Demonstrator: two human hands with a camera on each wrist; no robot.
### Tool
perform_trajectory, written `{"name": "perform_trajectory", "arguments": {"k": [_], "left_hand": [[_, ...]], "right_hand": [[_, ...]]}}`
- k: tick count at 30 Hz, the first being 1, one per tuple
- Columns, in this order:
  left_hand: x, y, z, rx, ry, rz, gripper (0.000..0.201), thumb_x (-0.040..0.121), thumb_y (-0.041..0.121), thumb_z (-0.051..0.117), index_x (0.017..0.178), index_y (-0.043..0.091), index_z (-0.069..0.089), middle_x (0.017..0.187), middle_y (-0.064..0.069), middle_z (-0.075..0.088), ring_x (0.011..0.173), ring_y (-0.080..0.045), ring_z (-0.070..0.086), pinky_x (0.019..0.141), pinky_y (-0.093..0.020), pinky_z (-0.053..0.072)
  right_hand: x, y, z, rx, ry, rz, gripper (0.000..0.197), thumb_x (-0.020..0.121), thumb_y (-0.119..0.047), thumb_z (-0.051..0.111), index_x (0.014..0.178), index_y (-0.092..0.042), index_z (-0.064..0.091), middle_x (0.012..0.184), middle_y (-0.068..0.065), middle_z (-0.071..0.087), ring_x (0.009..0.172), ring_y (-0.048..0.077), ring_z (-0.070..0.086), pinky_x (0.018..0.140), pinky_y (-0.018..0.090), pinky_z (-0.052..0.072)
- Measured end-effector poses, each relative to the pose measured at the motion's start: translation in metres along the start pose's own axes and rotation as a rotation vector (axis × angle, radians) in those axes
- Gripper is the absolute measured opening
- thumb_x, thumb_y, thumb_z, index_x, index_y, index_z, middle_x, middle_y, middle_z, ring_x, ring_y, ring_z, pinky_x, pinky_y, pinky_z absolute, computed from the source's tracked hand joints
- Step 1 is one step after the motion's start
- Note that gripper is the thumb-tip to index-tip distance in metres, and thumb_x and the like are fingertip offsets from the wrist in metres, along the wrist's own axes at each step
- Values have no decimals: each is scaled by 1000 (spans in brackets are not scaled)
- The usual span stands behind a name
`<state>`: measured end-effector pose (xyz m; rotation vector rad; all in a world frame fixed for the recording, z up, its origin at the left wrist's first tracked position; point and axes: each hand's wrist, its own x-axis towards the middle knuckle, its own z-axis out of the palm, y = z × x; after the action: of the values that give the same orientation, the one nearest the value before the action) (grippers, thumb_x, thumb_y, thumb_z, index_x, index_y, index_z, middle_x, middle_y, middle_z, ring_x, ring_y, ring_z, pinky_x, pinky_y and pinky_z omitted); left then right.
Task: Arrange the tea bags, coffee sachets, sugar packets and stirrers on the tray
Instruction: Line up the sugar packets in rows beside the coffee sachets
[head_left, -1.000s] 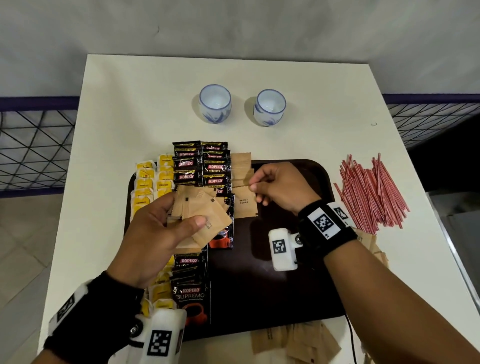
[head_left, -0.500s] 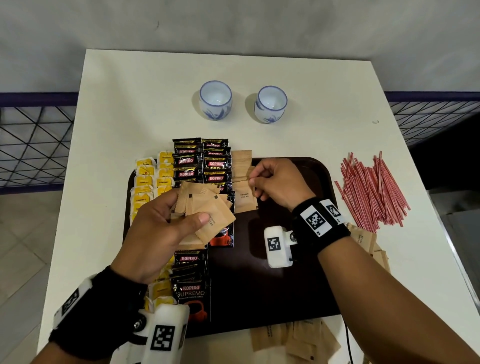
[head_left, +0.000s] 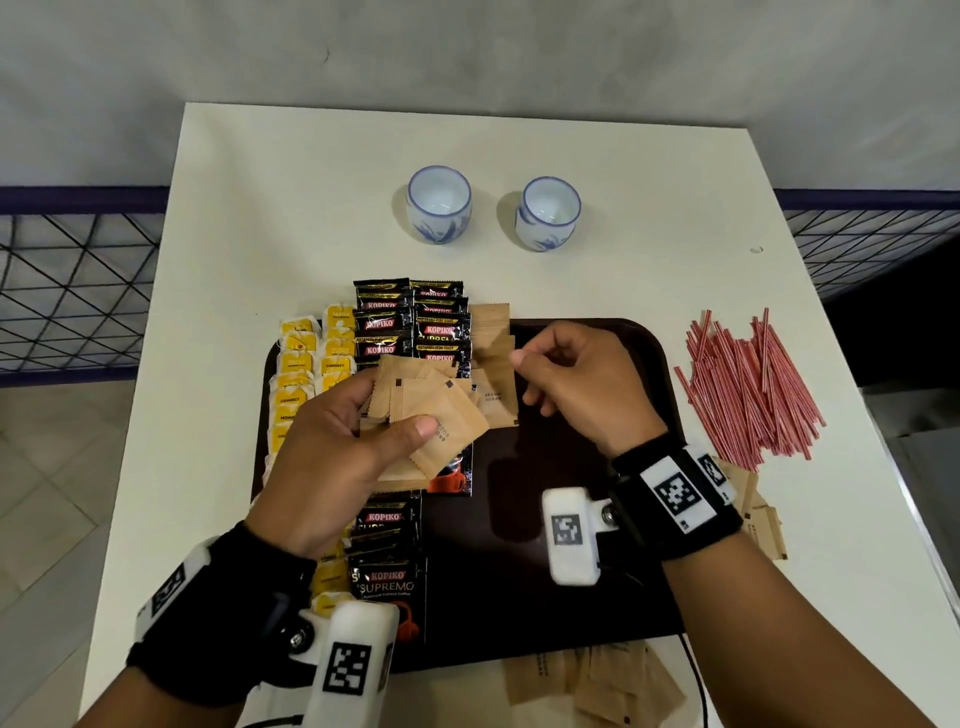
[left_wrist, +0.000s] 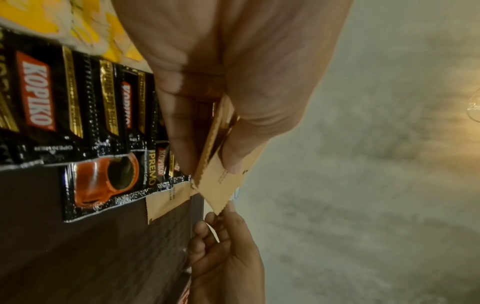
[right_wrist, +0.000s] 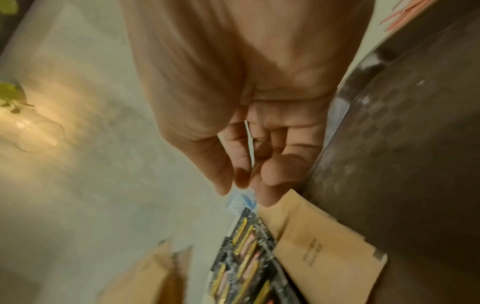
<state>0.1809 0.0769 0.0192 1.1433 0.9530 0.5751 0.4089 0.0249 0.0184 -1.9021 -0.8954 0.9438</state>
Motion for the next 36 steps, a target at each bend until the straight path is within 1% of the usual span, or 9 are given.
{"name": "perform_trajectory", "arguments": {"k": [6, 15, 17, 21, 25, 28, 30, 33, 36], "left_hand": [[3, 1, 10, -15, 2, 22, 43, 74, 18, 77, 116, 20, 70, 108, -5, 76, 100, -25, 73, 83, -41, 58], [3, 3, 19, 65, -12, 37, 26, 88, 19, 69, 113, 25, 72, 107, 3, 77, 100, -17, 72, 91, -43, 56], [3, 4, 18, 63, 10, 30, 21, 92, 18, 65, 111, 26, 72, 106, 4, 77, 99, -15, 72, 89, -41, 56], [3, 7, 12, 7, 39, 1, 24, 93, 18, 63, 115, 23, 70, 102, 0, 78, 85, -21, 76, 71, -36, 62], [1, 8, 5, -37, 37, -24, 28, 92, 20, 62, 119, 20, 69, 102, -7, 78, 83, -31, 76, 65, -35, 62], [0, 6, 3, -38, 40, -31, 27, 92, 19, 62, 118, 19, 69, 101, -9, 78, 82, -30, 76, 63, -34, 62], [-1, 5, 3, -36, 40, -37, 28, 93, 19, 62, 120, 20, 69, 102, -8, 78, 82, -30, 76, 64, -35, 62], [-3, 2, 1, -36, 43, -44, 30, 92, 20, 62, 121, 20, 69, 102, -8, 78, 83, -32, 76, 67, -38, 63], [-4, 0, -1, -39, 47, -51, 30, 92, 19, 62, 122, 20, 68, 102, -7, 78, 84, -32, 76, 66, -38, 63]], "right_hand": [[-34, -6, 7, 230, -282, 50, 20, 80, -14, 81, 89, -3, 67, 80, 5, 69, 62, 22, 66, 46, 26, 48], [-41, -2, 19, 245, -200, 19, 18, 84, 1, 74, 85, -6, 57, 81, 14, 58, 54, 17, 61, 41, 25, 44], [-42, -1, 17, 301, -243, 42, 17, 88, 5, 68, 94, -8, 58, 81, 9, 57, 55, 18, 61, 44, 26, 48], [-46, 5, 4, 420, -319, 93, 38, 95, 9, 55, 121, -18, 63, 85, 4, 62, 64, 28, 66, 56, 36, 59], [-43, 16, -7, 449, -168, 224, 20, 93, 9, 57, 101, -7, 66, 96, 17, 60, 72, 38, 71, 62, 42, 62], [-39, 28, -10, 376, -10, 247, 17, 89, 7, 63, 81, -9, 62, 90, 19, 63, 83, 39, 69, 68, 50, 61], [-37, 34, -11, 330, 28, 231, 18, 88, 5, 65, 77, -10, 62, 83, 14, 69, 82, 30, 71, 68, 41, 60], [-35, 39, -11, 229, 79, 199, 17, 88, 1, 68, 78, -12, 62, 78, 7, 71, 70, 9, 67, 55, 16, 47], [-34, 44, -13, 261, 67, 228, 18, 89, 2, 67, 85, -16, 65, 78, -1, 69, 71, 13, 64, 53, 19, 44]]}}
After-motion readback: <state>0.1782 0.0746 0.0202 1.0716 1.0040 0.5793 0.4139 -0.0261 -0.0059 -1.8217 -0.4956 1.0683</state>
